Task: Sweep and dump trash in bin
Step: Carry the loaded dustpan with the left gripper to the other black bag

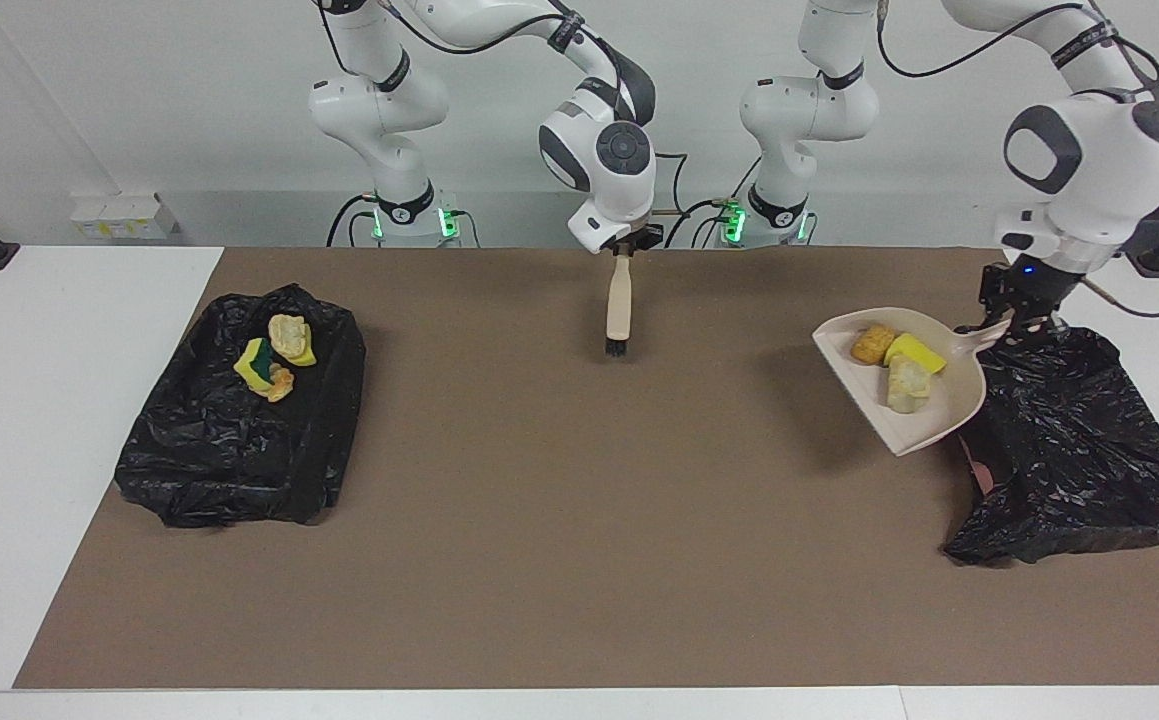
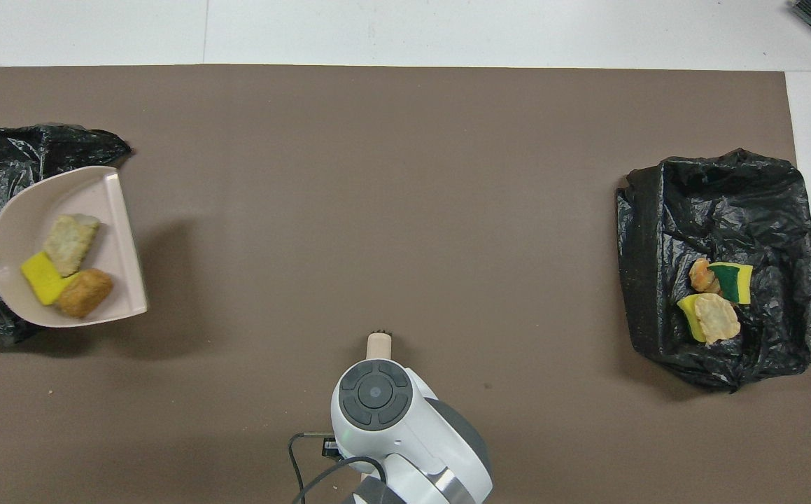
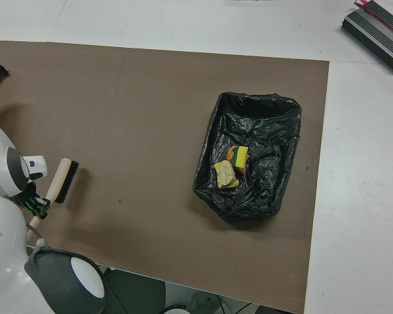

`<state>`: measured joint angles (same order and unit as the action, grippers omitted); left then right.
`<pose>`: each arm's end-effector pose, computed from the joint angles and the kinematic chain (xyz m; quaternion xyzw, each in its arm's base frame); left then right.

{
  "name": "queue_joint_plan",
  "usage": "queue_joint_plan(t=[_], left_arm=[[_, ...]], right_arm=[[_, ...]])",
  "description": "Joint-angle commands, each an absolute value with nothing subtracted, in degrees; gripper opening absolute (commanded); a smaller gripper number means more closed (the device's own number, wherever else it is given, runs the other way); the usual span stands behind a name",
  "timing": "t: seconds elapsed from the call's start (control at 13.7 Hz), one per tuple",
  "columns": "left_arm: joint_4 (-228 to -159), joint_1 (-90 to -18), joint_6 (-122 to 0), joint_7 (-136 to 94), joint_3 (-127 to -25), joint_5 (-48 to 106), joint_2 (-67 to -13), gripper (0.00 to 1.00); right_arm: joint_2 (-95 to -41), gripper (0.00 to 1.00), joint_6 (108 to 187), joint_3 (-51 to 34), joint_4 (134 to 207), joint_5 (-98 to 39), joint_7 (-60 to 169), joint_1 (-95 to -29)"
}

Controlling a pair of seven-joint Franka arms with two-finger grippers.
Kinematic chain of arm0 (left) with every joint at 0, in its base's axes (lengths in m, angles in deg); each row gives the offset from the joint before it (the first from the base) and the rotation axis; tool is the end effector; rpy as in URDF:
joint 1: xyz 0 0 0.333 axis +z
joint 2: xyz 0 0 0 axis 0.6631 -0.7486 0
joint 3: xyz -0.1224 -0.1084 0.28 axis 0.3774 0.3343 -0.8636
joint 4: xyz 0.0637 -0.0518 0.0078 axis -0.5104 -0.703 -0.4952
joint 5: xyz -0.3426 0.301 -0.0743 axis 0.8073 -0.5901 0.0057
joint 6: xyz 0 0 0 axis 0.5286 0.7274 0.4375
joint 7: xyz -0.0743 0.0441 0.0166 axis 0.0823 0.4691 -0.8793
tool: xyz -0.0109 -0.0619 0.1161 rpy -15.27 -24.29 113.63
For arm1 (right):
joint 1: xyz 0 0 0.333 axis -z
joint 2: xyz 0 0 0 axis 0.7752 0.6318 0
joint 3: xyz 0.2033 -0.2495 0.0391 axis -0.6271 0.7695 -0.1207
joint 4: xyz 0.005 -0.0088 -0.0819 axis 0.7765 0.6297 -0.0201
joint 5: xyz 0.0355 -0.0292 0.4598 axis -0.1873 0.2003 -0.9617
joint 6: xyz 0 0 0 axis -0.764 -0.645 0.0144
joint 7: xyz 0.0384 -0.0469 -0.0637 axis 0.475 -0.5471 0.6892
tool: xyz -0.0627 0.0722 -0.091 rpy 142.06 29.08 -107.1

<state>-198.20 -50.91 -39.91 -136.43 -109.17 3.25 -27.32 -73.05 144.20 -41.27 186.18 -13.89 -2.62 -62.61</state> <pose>0.5813 0.2222 0.4483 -0.7677 0.6386 -0.0336 0.0407 0.3510 0.4834 0.2945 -0.9780 0.0415 0.2036 0.0181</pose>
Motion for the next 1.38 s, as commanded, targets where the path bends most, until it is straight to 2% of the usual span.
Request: queue_joint_plan(t=[0.0, 0.36, 0.58, 0.65, 0.73, 0.8, 0.87, 0.95, 1.09, 1.31], left_arm=[[-188.21, -51.47, -39.42, -144.90, -115.54, 5.23, -34.30, 0.00], [-175.90, -47.25, -42.05, -158.09, -118.72, 3.05, -44.77, 0.00], [-175.00, -47.86, -46.88, -156.36, -118.02, -8.35, -46.54, 0.00], [-175.00, -48.04, -47.76, -153.82, -117.32, -12.48, -47.06, 0.00], [-175.00, -47.86, -47.95, -150.93, -115.58, -16.96, -46.89, 0.00], [-175.00, -47.51, -47.86, -147.68, -113.99, -21.27, -46.54, 0.00], [-175.00, -47.68, -47.60, -143.73, -113.28, -26.10, -46.28, 0.00], [-175.00, -48.03, -46.81, -139.77, -112.66, -30.41, -46.10, 0.00], [-174.56, -48.04, -44.80, -137.89, -110.39, -38.15, -46.01, 0.00], [-171.49, -48.04, -40.67, -136.31, -109.50, -42.66, -45.84, 0.00]], right_arm=[[-73.40, 0.00, 145.14, -41.85, 188.04, -11.57, -0.30, -62.42], [-73.40, 0.00, 146.89, -41.85, 189.45, -10.77, 1.99, -62.42], [-72.53, 0.25, 147.95, -41.76, 189.71, -10.95, 2.25, -62.07], [-72.35, 0.36, 148.73, -41.76, 189.71, -11.56, 2.34, -61.81], [-71.91, 0.40, 149.18, -41.76, 189.54, -11.57, 2.25, -61.63], [-71.73, 0.55, 149.18, -41.76, 189.27, -11.65, 2.16, -61.46], [-71.73, 0.84, 149.18, -41.68, 188.75, -11.57, 2.25, -61.37], [-71.73, 1.00, 149.18, -41.68, 188.40, -11.13, 2.25, -61.28], [-72.69, 1.00, 148.57, -40.45, 186.64, -10.17, 2.95, -61.02], [-75.67, 1.00, 148.83, -33.09, 185.15, -2.63, 7.15, -60.93]])
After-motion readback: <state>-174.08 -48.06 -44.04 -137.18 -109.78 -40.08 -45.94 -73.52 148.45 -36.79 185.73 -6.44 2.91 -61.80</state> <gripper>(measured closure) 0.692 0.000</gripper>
